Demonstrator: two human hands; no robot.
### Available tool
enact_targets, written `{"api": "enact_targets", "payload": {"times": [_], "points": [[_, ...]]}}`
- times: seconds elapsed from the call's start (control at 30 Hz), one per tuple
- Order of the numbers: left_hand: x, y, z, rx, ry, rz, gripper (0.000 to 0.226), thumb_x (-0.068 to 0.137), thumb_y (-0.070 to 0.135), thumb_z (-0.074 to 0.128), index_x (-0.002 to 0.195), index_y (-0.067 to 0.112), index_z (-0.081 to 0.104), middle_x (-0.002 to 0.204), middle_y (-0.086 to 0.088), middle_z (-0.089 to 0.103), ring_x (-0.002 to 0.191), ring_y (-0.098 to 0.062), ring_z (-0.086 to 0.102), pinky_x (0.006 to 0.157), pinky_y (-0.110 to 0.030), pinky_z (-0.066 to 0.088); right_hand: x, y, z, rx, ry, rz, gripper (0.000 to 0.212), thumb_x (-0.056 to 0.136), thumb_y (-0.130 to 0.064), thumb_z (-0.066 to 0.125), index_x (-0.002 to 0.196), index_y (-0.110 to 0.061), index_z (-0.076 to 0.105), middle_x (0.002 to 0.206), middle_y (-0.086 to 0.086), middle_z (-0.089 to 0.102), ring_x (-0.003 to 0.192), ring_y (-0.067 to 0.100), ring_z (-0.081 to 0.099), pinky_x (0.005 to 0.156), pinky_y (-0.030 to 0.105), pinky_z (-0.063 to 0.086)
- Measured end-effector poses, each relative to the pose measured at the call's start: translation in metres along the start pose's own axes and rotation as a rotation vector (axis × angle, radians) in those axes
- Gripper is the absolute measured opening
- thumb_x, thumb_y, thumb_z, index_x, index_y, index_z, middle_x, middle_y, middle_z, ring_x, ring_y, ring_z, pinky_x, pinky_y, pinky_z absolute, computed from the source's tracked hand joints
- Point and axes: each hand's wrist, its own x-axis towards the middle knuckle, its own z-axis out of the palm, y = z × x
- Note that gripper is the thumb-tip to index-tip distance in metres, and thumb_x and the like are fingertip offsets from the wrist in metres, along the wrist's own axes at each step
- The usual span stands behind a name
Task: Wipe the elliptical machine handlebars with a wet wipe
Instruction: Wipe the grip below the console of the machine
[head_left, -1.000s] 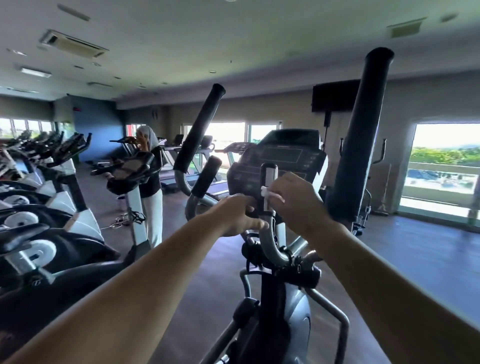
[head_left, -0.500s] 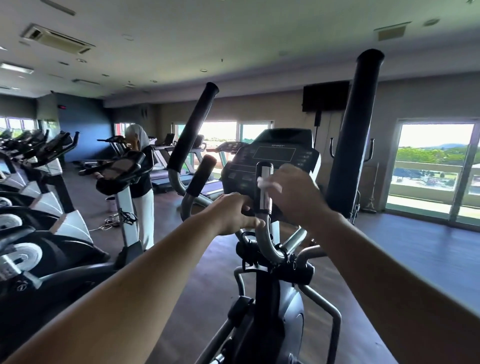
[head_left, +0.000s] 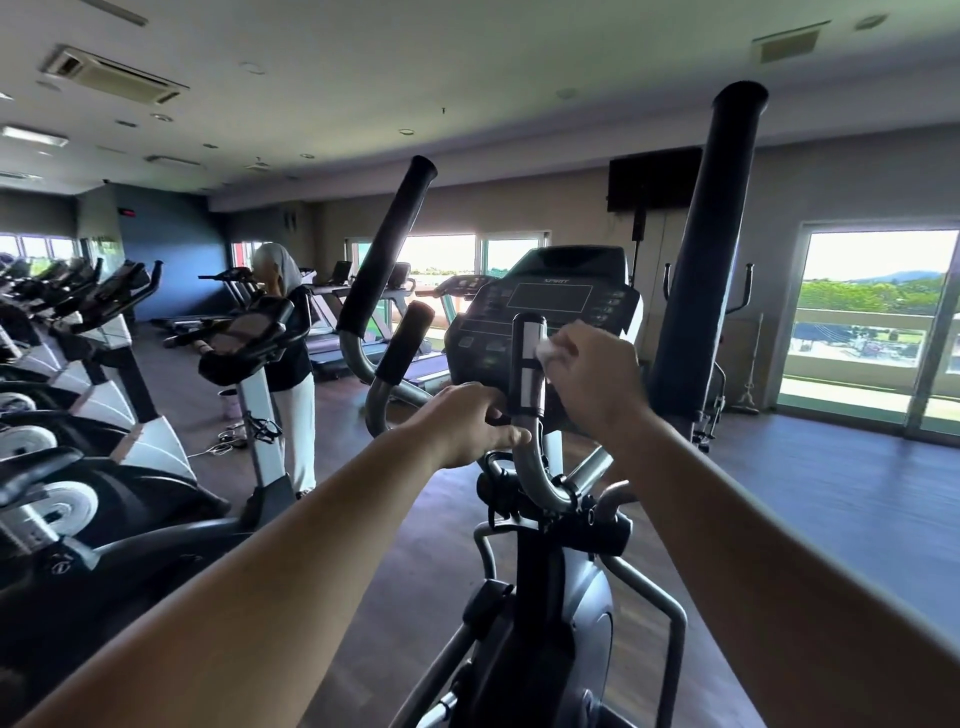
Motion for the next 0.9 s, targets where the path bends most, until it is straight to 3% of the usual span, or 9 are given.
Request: {"api": "enact_targets", "payload": {"times": [0.1, 0.2, 0.3, 0.47, 0.6, 0.7, 0.9], "points": [[-0.001, 0.001, -0.001, -0.021, -0.009, -0.016, 0.016, 0.088, 0.051, 0.073, 0.093, 0.044, 0.06, 0.1, 0.016, 0.061, 0.102, -0.013, 0.058, 0.085, -0.032, 0.041, 0.013, -0.007, -0.006, -0.012, 0.003, -0.049, 0.014, 0.095, -0.027, 0.061, 0.092, -0.018, 0.07, 0.091, 0.002, 0.068, 0.083, 0.018, 0.062, 0.07, 0.026, 0.043], [-0.002, 0.002, 0.001, 0.011, 0.0, -0.001, 0.017, 0.089, 0.051, 0.071, 0.093, 0.039, 0.059, 0.096, 0.015, 0.057, 0.1, -0.015, 0.057, 0.081, -0.032, 0.039, -0.012, -0.002, -0.003, -0.066, -0.07, -0.105, 0.014, 0.094, -0.025, 0.063, 0.09, -0.016, 0.073, 0.09, 0.006, 0.066, 0.081, 0.023, 0.063, 0.072, 0.032, 0.049], [-0.002, 0.003, 0.002, 0.053, 0.013, 0.015, 0.019, 0.091, 0.049, 0.069, 0.094, 0.033, 0.06, 0.092, 0.013, 0.054, 0.096, -0.015, 0.054, 0.078, -0.031, 0.036, -0.04, -0.001, -0.007, -0.002, -0.168, -0.146, 0.012, 0.092, -0.018, 0.065, 0.095, -0.017, 0.077, 0.092, 0.001, 0.065, 0.082, 0.017, 0.062, 0.073, 0.029, 0.048], [-0.003, 0.003, 0.001, -0.002, 0.005, -0.012, 0.03, 0.09, 0.048, 0.071, 0.113, 0.028, 0.07, 0.109, 0.01, 0.065, 0.103, -0.014, 0.059, 0.083, -0.03, 0.039, -0.006, -0.008, -0.019, -0.036, -0.073, -0.169, 0.015, 0.094, -0.021, 0.066, 0.1, -0.014, 0.077, 0.093, 0.005, 0.067, 0.085, 0.019, 0.063, 0.076, 0.028, 0.047], [-0.004, 0.003, 0.002, 0.03, 0.014, 0.009, 0.016, 0.092, 0.047, 0.07, 0.096, 0.034, 0.061, 0.1, 0.01, 0.059, 0.097, -0.014, 0.056, 0.076, -0.029, 0.036, -0.026, -0.007, -0.009, -0.068, -0.163, -0.132, 0.018, 0.094, -0.029, 0.062, 0.085, -0.014, 0.067, 0.087, 0.002, 0.064, 0.082, 0.021, 0.061, 0.073, 0.035, 0.05], [-0.004, 0.002, 0.002, 0.032, 0.016, 0.023, 0.018, 0.091, 0.048, 0.069, 0.095, 0.032, 0.061, 0.1, 0.008, 0.061, 0.097, -0.016, 0.059, 0.072, -0.029, 0.037, -0.042, -0.008, -0.01, -0.036, -0.229, -0.15, 0.02, 0.092, -0.034, 0.064, 0.087, -0.015, 0.068, 0.089, 0.0, 0.063, 0.082, 0.018, 0.059, 0.073, 0.033, 0.049], [-0.003, 0.001, 0.004, -0.047, -0.006, -0.037, 0.022, 0.09, 0.048, 0.072, 0.107, 0.034, 0.07, 0.11, 0.007, 0.068, 0.103, -0.016, 0.062, 0.084, -0.03, 0.042, 0.03, -0.023, -0.019, -0.11, -0.084, -0.209, 0.021, 0.095, -0.03, 0.065, 0.101, -0.012, 0.075, 0.096, 0.008, 0.066, 0.087, 0.022, 0.064, 0.077, 0.032, 0.051]]}}
